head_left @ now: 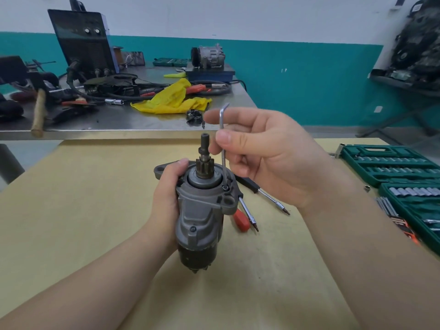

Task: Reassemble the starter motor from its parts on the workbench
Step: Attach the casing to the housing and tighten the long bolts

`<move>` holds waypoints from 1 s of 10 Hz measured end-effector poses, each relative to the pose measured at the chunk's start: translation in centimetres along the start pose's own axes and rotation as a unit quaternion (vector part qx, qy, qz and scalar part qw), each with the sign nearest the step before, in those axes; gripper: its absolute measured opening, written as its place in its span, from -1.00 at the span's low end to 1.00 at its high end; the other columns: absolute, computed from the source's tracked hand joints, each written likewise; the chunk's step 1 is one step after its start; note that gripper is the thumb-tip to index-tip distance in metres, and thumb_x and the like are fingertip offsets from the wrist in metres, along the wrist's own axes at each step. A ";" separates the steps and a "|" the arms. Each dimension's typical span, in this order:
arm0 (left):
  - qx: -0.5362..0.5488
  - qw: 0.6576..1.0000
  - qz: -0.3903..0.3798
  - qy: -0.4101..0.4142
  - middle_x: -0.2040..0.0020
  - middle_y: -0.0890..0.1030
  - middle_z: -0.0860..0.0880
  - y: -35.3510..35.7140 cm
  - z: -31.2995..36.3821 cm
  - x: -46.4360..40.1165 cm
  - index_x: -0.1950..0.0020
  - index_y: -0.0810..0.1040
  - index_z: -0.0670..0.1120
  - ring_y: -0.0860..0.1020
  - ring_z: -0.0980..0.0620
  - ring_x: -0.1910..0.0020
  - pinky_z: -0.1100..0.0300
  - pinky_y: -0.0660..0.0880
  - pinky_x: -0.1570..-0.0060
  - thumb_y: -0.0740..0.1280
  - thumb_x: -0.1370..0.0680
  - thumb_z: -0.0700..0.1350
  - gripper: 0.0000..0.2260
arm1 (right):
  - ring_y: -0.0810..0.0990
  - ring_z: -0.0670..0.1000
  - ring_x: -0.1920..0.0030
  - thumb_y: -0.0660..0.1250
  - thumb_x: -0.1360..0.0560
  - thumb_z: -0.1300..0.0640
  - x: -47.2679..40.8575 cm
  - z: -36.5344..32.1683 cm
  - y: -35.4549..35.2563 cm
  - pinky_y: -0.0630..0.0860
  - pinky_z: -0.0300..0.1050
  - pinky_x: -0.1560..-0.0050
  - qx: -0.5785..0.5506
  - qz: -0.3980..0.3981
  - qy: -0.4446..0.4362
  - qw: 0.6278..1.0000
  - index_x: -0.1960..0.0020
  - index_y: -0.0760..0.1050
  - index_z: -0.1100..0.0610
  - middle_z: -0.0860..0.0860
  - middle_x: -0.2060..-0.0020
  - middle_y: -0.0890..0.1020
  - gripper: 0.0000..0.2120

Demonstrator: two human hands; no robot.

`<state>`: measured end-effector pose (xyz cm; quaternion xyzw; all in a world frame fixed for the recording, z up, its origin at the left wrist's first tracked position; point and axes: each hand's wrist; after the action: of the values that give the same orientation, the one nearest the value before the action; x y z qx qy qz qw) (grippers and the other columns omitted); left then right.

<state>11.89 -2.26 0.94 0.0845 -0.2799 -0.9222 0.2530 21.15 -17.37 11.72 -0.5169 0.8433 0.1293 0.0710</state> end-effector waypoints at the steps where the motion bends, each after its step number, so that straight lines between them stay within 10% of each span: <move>1: -0.021 0.999 0.033 0.003 0.14 0.72 -0.03 -0.5 -0.3 -0.3 0.02 0.67 -0.05 0.70 -0.02 0.18 0.04 0.59 0.09 0.45 -0.51 0.15 -0.73 | 0.51 -0.04 0.34 0.39 -0.58 0.35 0.2 0.2 -0.7 0.44 -0.24 0.40 0.084 0.026 -0.020 0.996 -0.14 0.68 0.21 0.10 0.23 0.71 -0.82; 4: -0.040 0.999 0.033 -0.004 0.12 0.71 -0.03 -0.7 -0.2 -0.7 -0.03 0.66 -0.06 0.69 -0.04 0.15 0.05 0.58 0.08 0.49 -0.46 0.17 -0.67 | 0.63 0.12 0.30 0.63 -0.32 0.11 0.4 1.1 -0.5 0.63 0.01 0.28 0.203 0.097 -0.099 0.969 0.10 0.50 0.41 0.21 0.31 0.66 -0.56; 5: -0.027 0.999 0.034 0.003 0.14 0.71 -0.03 -0.4 -0.1 -0.6 -0.02 0.66 -0.07 0.68 -0.04 0.17 0.07 0.59 0.14 0.46 -0.50 0.14 -0.71 | 0.72 0.05 0.20 0.52 -0.53 0.22 0.6 0.9 -0.8 0.64 -0.11 0.27 0.206 0.063 -0.077 0.973 -0.01 0.68 0.16 0.03 0.23 0.75 -0.93; 7: 0.031 0.998 -0.027 -0.036 0.37 0.69 -0.01 0.9 0.3 -0.2 0.37 0.74 -0.04 0.67 0.04 0.43 0.24 0.61 0.38 0.20 -0.68 0.04 -0.50 | 0.74 0.04 0.08 0.32 -0.63 0.40 1.1 0.3 -1.7 0.65 -0.13 0.10 0.188 -0.028 -0.022 0.982 -0.08 0.67 0.16 0.07 0.14 0.76 -0.78; 10: 0.022 0.999 -0.037 -0.026 0.39 0.68 0.00 1.4 0.8 0.1 0.41 0.72 -0.04 0.66 0.05 0.46 0.27 0.59 0.41 0.24 -0.64 0.02 -0.52 | 0.71 0.02 0.13 0.43 -0.59 0.29 1.0 0.7 -1.8 0.62 -0.11 0.28 0.191 -0.003 -0.037 0.981 -0.06 0.66 0.12 0.03 0.19 0.75 -0.89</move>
<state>12.13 -2.97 2.35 0.0764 -0.3031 -0.9265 0.2097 22.26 -18.76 10.56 -0.4911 0.8477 -0.0160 0.1999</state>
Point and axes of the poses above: each hand's wrist, its own x-axis away from the middle knuckle, its own y-axis out of the palm, z = x × y
